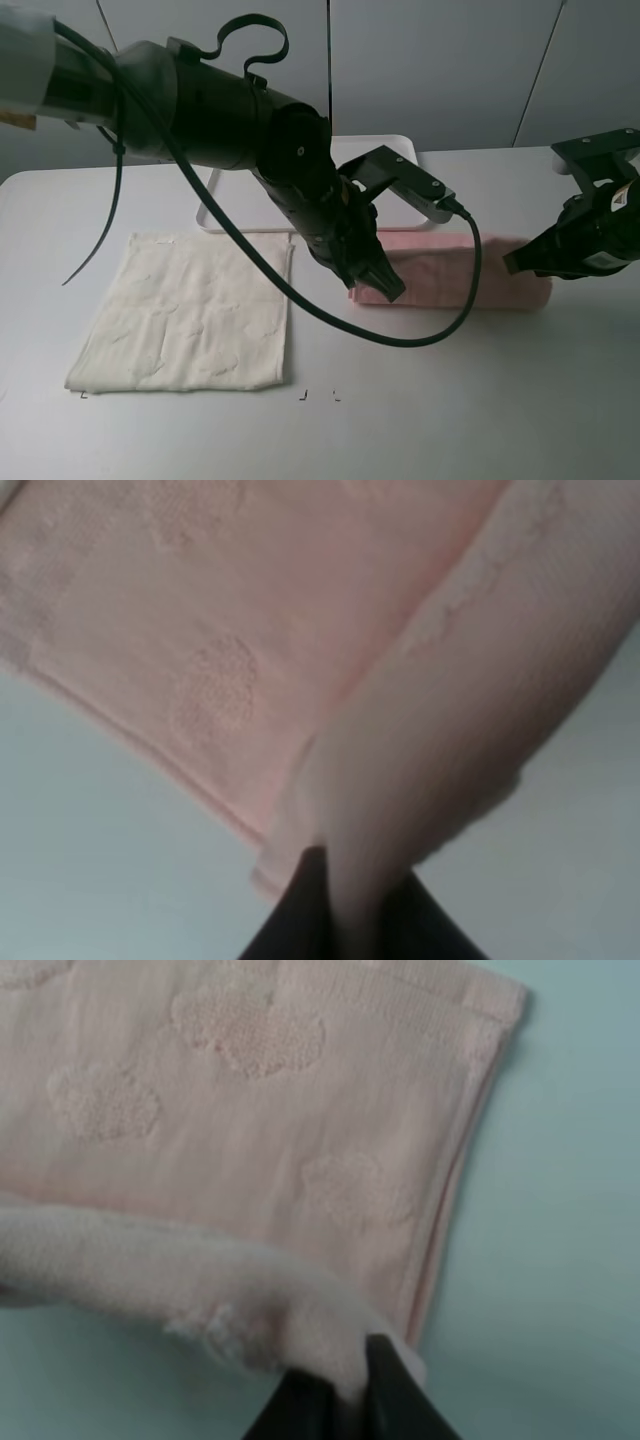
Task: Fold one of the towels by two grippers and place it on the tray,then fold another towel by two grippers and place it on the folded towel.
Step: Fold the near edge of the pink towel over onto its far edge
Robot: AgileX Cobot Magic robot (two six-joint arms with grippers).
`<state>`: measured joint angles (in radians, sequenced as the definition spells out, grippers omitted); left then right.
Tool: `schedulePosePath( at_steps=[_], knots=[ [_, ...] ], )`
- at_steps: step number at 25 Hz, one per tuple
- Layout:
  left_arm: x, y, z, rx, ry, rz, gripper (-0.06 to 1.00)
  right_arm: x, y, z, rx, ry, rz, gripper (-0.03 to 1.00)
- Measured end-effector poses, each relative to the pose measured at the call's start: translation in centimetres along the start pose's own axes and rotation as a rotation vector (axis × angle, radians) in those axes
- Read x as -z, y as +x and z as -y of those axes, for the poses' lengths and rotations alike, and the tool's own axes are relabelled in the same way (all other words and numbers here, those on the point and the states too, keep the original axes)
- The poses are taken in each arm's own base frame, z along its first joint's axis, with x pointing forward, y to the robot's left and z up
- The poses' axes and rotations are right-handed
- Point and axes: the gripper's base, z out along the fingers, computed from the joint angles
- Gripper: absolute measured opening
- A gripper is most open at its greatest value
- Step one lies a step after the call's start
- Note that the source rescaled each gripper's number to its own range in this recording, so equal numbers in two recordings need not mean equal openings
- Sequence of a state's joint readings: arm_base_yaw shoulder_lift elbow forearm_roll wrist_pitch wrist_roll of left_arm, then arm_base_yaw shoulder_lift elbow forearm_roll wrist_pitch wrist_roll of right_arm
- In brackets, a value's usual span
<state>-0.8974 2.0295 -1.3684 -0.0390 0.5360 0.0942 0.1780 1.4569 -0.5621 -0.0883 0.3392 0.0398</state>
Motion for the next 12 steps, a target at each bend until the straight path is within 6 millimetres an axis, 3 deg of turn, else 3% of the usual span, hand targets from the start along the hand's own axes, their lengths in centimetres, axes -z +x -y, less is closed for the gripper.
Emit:
schedulePosePath(
  at_steps=[3,5,7,10,11,12],
  knots=[
    [0.0,-0.1,-0.4,0.05,-0.047,0.012,0.23,-0.8,-0.7,-0.1,-0.013,-0.006,0.071,0.02],
    [0.0,-0.2,-0.8,0.067,-0.084,0.026,0.36,-1.2,-1.3,-0.1,-0.017,-0.011,0.134,0.1],
    [0.1,-0.3,-1.2,0.09,-0.125,0.035,0.53,-1.5,-1.7,-0.1,-0.004,-0.012,0.172,0.27],
    [0.2,-0.4,-1.8,0.125,-0.199,0.058,0.91,-2.0,-1.9,0.0,0.029,-0.008,0.189,0.71],
    [0.2,-0.4,-2.0,0.136,-0.216,0.063,0.96,-2.1,-1.9,0.3,0.021,-0.003,0.197,0.87],
    [0.3,-0.4,-2.1,0.143,-0.231,0.066,0.98,-2.1,-1.9,0.5,0.016,0.001,0.2,0.93]
  ],
)
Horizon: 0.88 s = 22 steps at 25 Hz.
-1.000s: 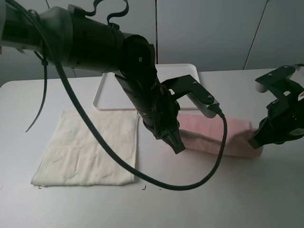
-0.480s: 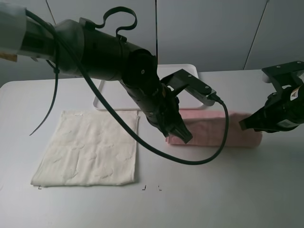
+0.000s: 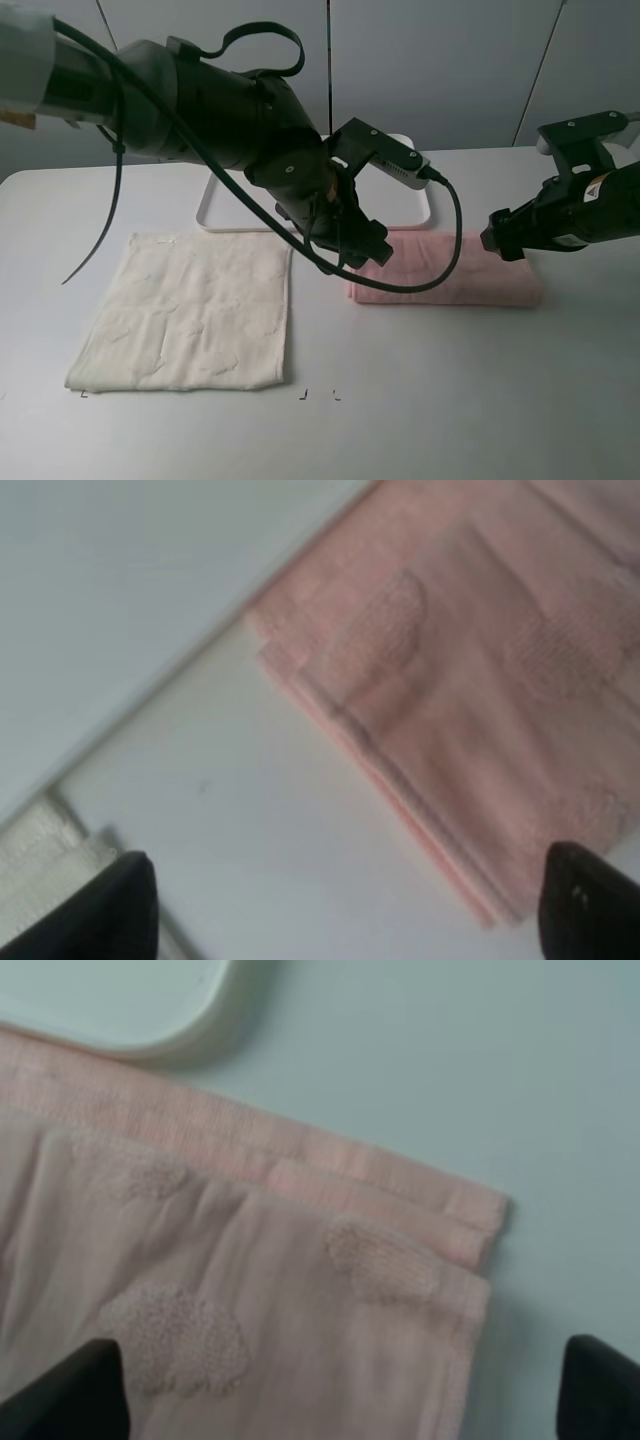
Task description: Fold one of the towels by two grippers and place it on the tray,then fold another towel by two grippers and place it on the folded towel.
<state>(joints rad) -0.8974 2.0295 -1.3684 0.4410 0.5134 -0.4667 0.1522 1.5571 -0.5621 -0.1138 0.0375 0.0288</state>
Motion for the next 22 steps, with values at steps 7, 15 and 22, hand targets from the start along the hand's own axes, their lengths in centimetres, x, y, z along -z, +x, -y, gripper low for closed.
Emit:
schedulePosePath(
  at_steps=[7,15,22],
  knots=[
    [0.2,-0.1,-0.7,0.125,-0.006,-0.065,0.99,0.2,-1.1,1.5,-0.091,0.033,-0.075,1.0],
    [-0.1,-3.3,-2.8,0.323,0.089,-0.184,1.0,-0.7,-4.3,2.9,-0.198,0.026,-0.385,1.0],
    [-1.6,-2.7,-2.5,0.314,0.097,-0.29,1.0,-1.4,-5.3,4.0,-0.257,-0.011,-0.482,1.0]
  ],
)
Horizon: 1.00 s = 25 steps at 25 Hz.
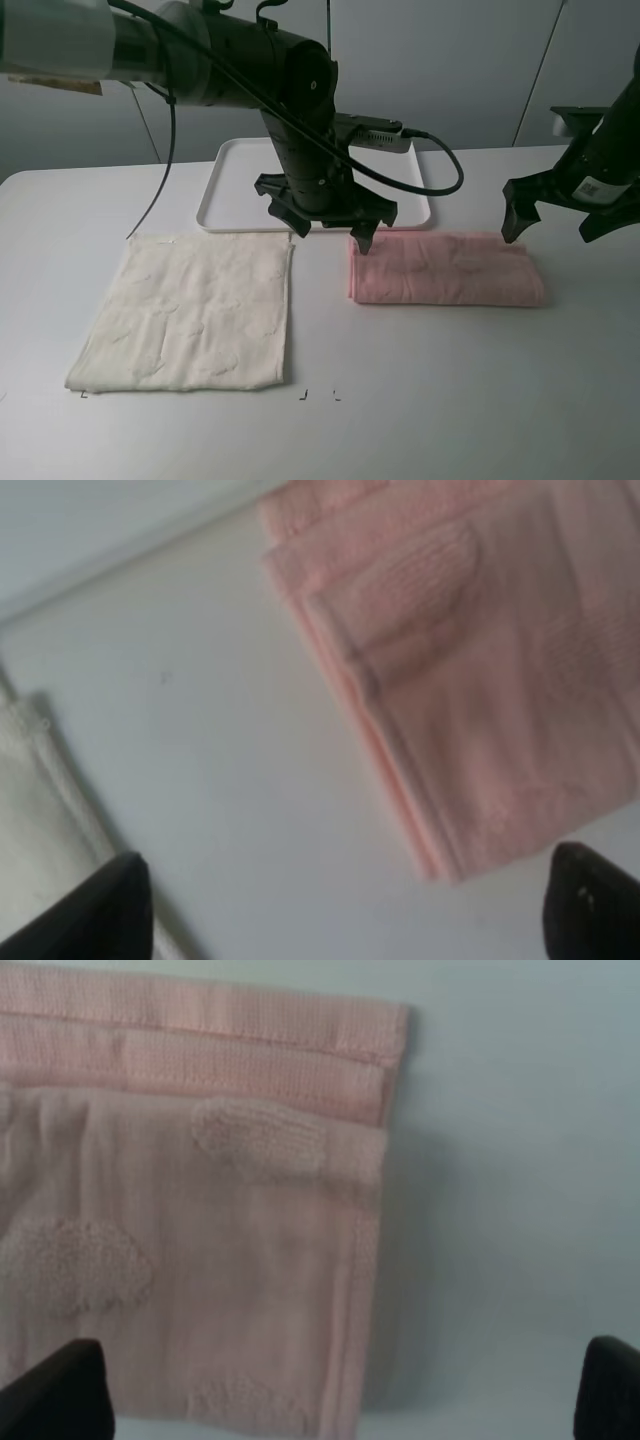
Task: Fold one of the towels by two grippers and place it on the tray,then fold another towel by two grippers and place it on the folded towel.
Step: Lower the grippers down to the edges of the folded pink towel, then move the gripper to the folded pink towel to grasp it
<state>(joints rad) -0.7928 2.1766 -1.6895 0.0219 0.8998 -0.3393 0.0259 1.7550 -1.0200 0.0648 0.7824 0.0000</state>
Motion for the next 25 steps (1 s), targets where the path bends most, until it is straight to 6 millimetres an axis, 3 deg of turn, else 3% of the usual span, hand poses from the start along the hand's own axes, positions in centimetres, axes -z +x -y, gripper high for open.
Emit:
schedulePosePath(
  at_steps=[5,15,25],
  knots=[
    [-3.3,-0.6,0.1,0.047,-0.029,-0.074,1.0,-1.0,0.0,1.0,-0.03,-0.02,-0.046,1.0],
    [-6.7,-0.8,0.1,0.1,-0.071,-0.152,1.0,-2.9,0.1,1.2,-0.023,-0.018,-0.109,1.0],
    [-7.2,-0.8,-0.1,0.112,-0.095,-0.17,1.0,-4.9,-0.1,1.4,-0.014,-0.004,-0.131,1.0]
  ],
)
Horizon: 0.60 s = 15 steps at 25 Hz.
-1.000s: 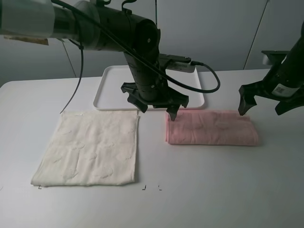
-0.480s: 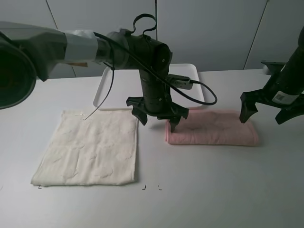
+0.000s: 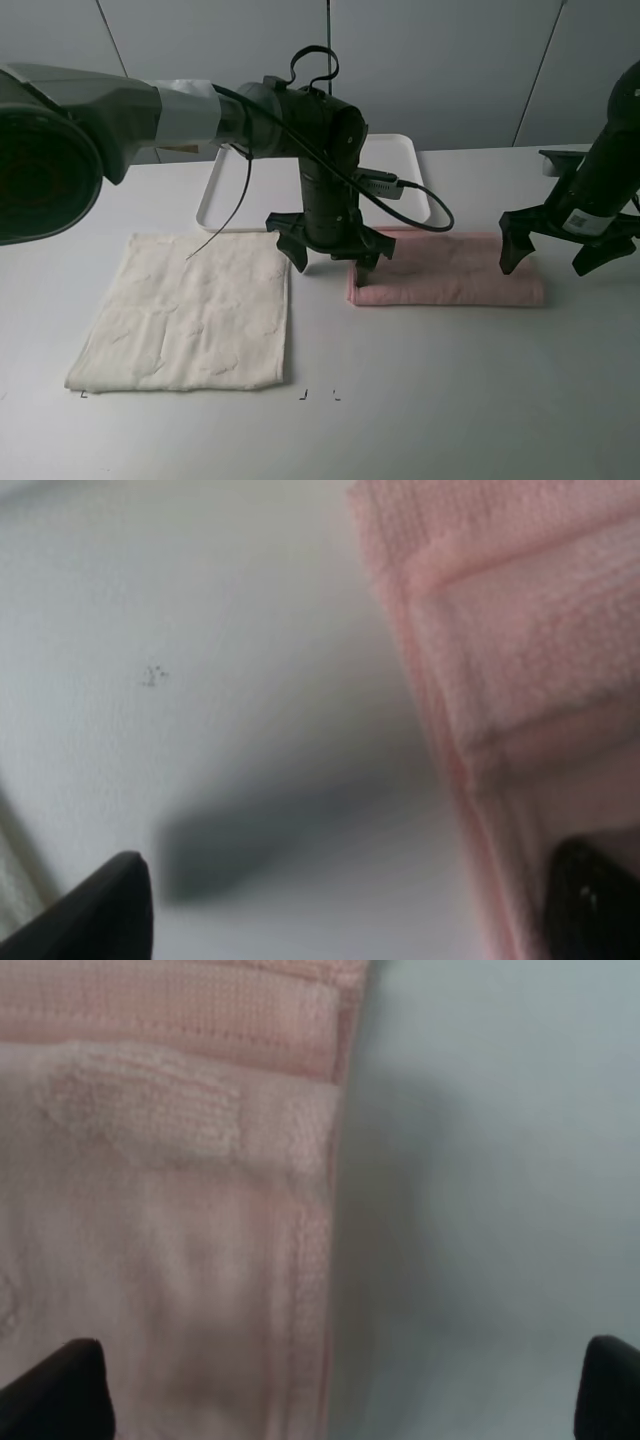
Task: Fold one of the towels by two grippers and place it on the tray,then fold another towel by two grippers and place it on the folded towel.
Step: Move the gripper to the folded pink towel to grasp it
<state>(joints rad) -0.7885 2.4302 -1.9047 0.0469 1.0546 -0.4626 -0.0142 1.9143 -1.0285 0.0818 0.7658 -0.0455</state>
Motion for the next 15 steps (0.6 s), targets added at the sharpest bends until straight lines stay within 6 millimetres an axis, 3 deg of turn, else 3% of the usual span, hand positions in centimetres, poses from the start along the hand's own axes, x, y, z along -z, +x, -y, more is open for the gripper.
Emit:
schedulePosePath(
  at_steps=[8,15],
  knots=[
    [0.0,0.0,0.0,0.005,0.0,0.0,1.0,-0.8,-0.9,0.3,0.027,0.029,-0.005,1.0],
    [0.0,0.0,0.0,0.005,0.0,0.0,1.0,-2.1,-0.8,-0.4,-0.018,-0.05,-0.046,1.0]
  ],
)
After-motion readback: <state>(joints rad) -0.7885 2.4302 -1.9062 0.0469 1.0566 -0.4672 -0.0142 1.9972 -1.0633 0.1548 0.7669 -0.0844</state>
